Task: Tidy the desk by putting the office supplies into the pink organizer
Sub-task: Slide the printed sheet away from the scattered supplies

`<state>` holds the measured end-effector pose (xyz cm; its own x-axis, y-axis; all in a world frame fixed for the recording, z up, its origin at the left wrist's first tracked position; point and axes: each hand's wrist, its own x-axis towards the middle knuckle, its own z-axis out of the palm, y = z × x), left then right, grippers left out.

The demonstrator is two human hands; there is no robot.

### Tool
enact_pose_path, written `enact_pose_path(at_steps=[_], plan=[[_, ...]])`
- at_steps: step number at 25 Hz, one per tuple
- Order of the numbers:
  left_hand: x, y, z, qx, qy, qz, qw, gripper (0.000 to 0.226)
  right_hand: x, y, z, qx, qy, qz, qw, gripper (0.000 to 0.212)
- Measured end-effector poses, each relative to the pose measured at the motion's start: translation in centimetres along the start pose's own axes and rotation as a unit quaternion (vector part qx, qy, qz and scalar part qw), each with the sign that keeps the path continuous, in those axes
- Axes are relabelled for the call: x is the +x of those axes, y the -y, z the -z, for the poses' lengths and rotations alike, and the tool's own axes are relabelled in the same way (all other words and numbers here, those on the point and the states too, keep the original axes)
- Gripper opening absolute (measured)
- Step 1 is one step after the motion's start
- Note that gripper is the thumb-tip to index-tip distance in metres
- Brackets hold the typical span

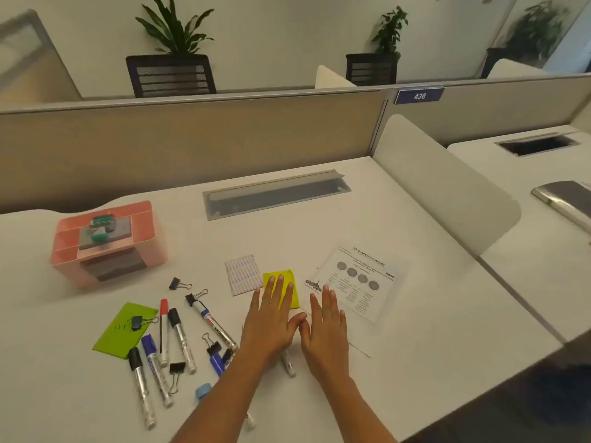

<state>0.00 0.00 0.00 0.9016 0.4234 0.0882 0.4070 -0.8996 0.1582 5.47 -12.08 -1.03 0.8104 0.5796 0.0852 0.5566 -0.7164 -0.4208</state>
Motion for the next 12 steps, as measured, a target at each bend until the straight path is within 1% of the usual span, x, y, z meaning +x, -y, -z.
enact_pose_path(at_steps=[1, 4, 6, 10, 12], plan=[[0.2, -0.3, -0.6, 0.001, -0.001, 0.000, 1.000, 0.067, 0.0, -0.5, 0.0, 0.009, 0.015, -0.015, 1.000, 0.068], [0.3, -1.3, -1.1, -0.006, 0.062, 0.023, 0.998, 0.073, 0.0, -2.2, -0.3, -0.019, 0.023, -0.037, 0.999, 0.071], [0.4, -1.8, -1.7, -0.002, 0.088, 0.028, 0.996, 0.074, 0.0, -3.0, -0.5, -0.041, 0.025, -0.057, 0.997, 0.073], [0.6, -2.2, -2.3, 0.012, 0.102, 0.034, 0.994, 0.074, 0.5, -4.6, -0.4, -0.086, 0.024, -0.121, 0.989, 0.076], [0.9, -2.3, -2.2, 0.007, 0.107, 0.044, 0.993, 0.073, 0.7, -5.2, -0.4, -0.096, 0.026, -0.138, 0.985, 0.076]])
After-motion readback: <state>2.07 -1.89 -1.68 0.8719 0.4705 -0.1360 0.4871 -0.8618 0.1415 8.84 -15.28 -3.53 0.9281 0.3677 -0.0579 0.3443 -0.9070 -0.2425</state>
